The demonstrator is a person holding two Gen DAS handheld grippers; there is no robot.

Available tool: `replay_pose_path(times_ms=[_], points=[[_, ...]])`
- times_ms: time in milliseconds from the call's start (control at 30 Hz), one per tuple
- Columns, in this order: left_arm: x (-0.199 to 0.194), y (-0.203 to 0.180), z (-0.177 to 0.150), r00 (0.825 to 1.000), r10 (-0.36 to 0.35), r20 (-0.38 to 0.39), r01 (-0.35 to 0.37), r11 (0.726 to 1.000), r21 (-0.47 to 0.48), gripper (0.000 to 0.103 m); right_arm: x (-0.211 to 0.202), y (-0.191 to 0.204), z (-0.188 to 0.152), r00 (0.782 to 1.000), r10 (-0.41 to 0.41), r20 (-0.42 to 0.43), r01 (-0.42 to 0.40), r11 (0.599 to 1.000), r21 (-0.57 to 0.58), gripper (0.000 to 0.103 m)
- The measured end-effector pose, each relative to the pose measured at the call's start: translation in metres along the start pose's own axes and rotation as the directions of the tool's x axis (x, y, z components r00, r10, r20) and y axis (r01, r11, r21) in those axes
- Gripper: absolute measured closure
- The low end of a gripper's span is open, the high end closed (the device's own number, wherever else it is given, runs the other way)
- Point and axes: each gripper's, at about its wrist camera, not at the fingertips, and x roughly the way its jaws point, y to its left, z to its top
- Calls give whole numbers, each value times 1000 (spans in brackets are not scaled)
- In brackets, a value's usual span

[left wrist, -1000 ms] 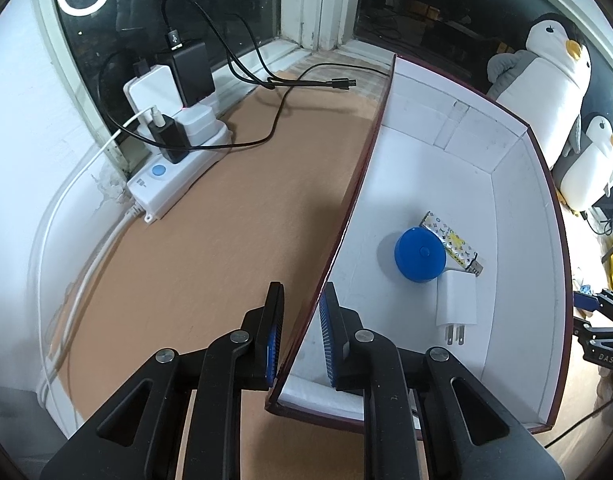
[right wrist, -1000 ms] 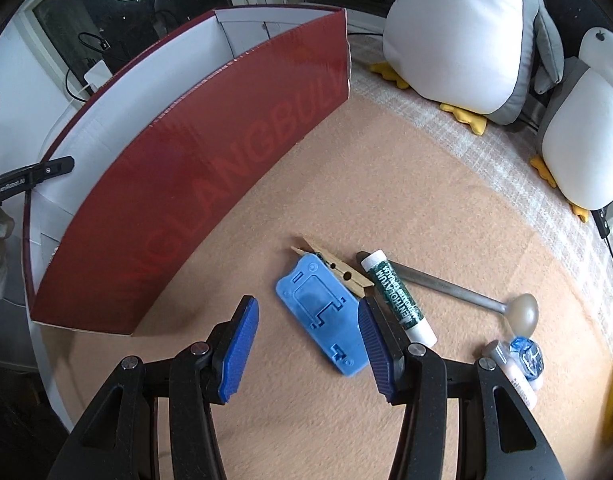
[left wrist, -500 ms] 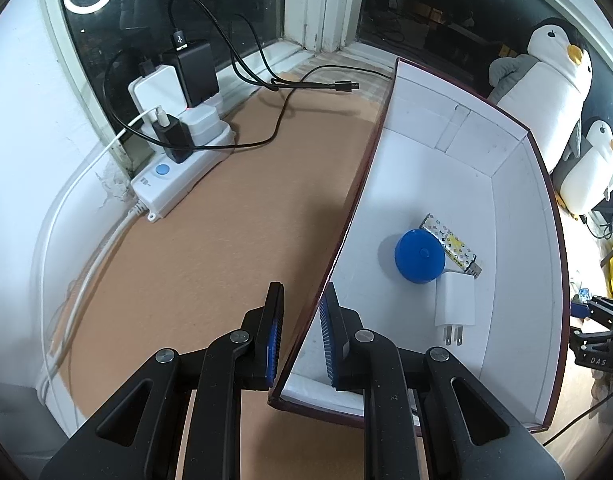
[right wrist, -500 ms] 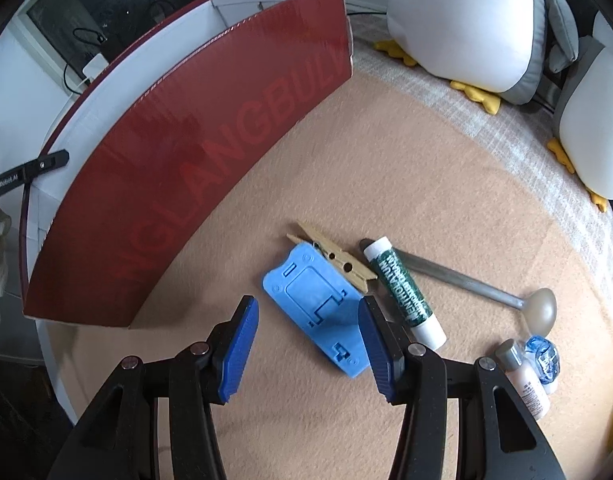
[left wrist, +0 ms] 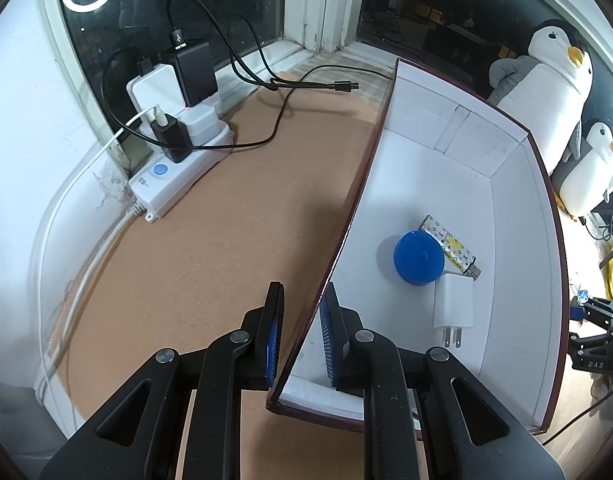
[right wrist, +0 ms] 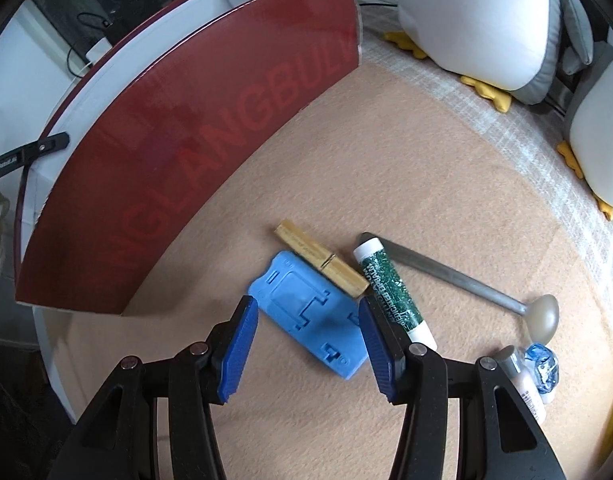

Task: Organize rigid objects
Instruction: 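Move the right tool back over the blue phone stand, then grasp the blue phone stand edgewise with the right tool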

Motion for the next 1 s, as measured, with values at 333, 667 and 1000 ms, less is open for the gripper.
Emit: replay_pose_path(times_ms=[333, 667, 1000], points=[[-1, 0, 1, 1000, -4, 4, 4, 1000, 3, 87, 14, 13, 12, 999, -28, -22, 27, 997, -76, 49], [-1, 4, 0, 1000, -6, 3, 6, 1000, -5, 87, 17, 39, 4, 994, -15, -108, -3, 986, -165, 46], [0, 4, 0, 1000, -7, 3, 7, 1000, -5, 87, 37, 69, 2, 984, -145, -108, 125, 977, -172, 47]])
